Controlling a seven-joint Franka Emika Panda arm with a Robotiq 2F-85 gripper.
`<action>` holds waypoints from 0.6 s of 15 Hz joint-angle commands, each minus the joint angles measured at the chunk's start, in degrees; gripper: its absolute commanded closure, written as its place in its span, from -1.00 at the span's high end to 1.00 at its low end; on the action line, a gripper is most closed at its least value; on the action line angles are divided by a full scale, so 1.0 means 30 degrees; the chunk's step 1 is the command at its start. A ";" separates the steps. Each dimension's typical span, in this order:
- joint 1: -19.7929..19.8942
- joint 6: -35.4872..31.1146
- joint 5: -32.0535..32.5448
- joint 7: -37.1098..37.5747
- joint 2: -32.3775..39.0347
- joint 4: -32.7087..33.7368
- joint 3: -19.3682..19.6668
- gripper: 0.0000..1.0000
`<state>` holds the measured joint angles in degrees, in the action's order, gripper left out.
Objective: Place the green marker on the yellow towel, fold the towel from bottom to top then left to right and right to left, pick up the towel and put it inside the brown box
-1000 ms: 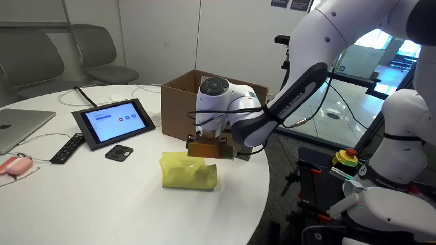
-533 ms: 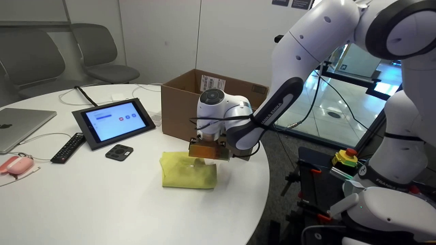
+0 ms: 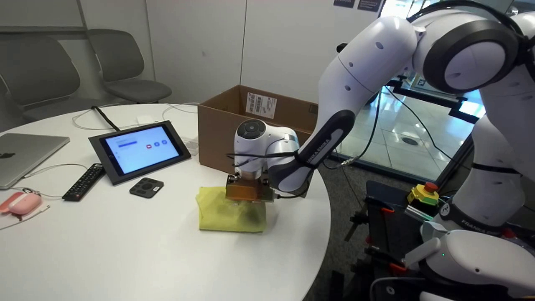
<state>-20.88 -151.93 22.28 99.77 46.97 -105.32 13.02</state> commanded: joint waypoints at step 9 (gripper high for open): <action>0.0270 0.0359 -0.1189 -0.1412 0.0596 0.0534 -0.0062 0.50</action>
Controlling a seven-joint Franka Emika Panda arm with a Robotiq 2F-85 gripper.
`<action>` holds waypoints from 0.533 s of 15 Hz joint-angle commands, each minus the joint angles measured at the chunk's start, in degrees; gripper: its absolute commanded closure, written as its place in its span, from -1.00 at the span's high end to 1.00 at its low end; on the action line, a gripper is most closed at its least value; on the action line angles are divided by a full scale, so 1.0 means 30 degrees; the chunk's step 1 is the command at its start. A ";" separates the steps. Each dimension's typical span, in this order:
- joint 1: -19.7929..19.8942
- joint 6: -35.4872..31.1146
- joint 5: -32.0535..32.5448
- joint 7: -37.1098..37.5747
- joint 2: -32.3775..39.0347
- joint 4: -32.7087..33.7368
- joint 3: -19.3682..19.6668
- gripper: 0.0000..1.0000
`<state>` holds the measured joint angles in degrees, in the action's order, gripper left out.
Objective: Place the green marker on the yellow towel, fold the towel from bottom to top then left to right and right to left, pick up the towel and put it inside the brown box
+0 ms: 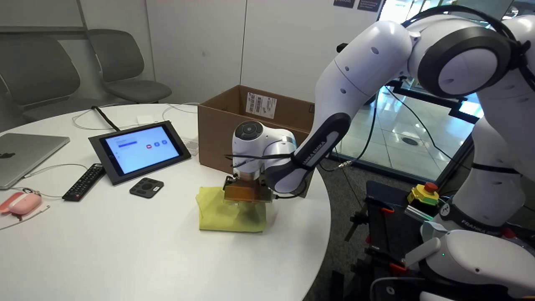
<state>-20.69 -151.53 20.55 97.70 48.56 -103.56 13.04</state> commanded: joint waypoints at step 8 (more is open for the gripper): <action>0.0140 0.0700 -0.0681 -0.0925 -0.0220 -0.0034 0.0071 -0.58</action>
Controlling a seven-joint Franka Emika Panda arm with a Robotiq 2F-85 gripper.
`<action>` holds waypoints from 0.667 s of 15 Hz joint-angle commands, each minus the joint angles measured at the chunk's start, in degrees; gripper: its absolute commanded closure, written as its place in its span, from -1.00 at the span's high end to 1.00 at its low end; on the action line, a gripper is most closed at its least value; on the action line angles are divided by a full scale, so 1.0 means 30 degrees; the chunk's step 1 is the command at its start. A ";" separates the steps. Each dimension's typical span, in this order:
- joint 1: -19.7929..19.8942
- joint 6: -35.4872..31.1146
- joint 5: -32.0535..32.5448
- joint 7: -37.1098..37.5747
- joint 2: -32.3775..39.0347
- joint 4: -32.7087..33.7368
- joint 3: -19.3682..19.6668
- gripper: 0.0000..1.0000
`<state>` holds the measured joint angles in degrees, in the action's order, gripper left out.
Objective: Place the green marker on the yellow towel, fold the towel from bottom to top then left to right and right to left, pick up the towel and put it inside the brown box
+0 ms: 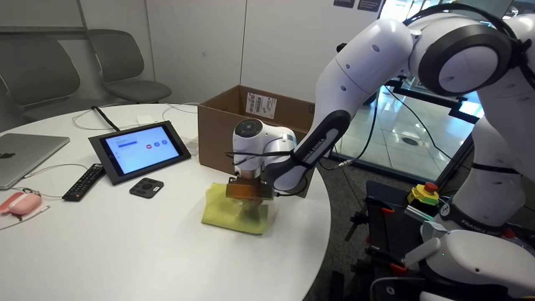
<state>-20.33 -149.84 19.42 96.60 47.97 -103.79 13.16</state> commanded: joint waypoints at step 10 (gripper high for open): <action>-0.1443 0.0023 0.1002 -0.0223 -0.1113 -0.0368 0.1118 -0.88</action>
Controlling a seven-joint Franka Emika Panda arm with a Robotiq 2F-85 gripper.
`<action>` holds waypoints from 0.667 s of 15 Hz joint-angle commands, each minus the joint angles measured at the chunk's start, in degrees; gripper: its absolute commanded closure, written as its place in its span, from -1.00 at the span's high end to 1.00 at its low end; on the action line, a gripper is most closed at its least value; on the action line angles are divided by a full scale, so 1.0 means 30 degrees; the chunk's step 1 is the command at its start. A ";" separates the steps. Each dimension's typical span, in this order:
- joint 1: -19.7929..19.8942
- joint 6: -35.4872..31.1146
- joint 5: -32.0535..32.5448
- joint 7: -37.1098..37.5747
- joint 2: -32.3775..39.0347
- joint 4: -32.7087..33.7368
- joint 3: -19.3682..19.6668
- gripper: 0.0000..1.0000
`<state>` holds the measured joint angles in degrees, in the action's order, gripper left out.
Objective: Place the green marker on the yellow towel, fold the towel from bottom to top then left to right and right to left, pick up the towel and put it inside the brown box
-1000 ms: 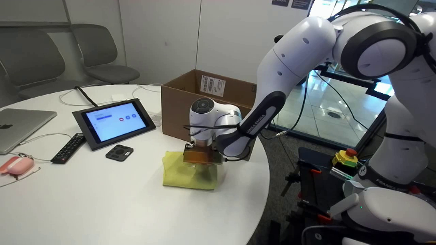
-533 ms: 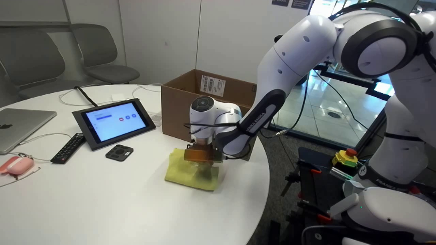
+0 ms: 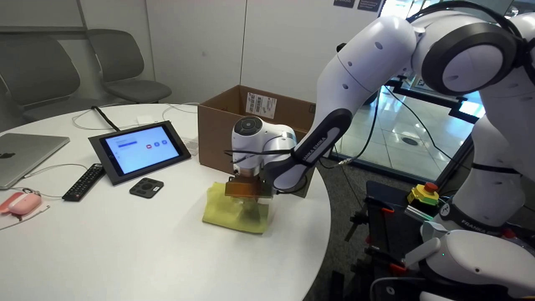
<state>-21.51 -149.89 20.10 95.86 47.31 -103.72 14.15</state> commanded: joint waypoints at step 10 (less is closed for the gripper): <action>-0.3402 -0.0250 0.4700 -0.0359 -0.2165 -0.0494 0.0812 -0.91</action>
<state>-30.59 -149.91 30.94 95.80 42.44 -103.83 17.01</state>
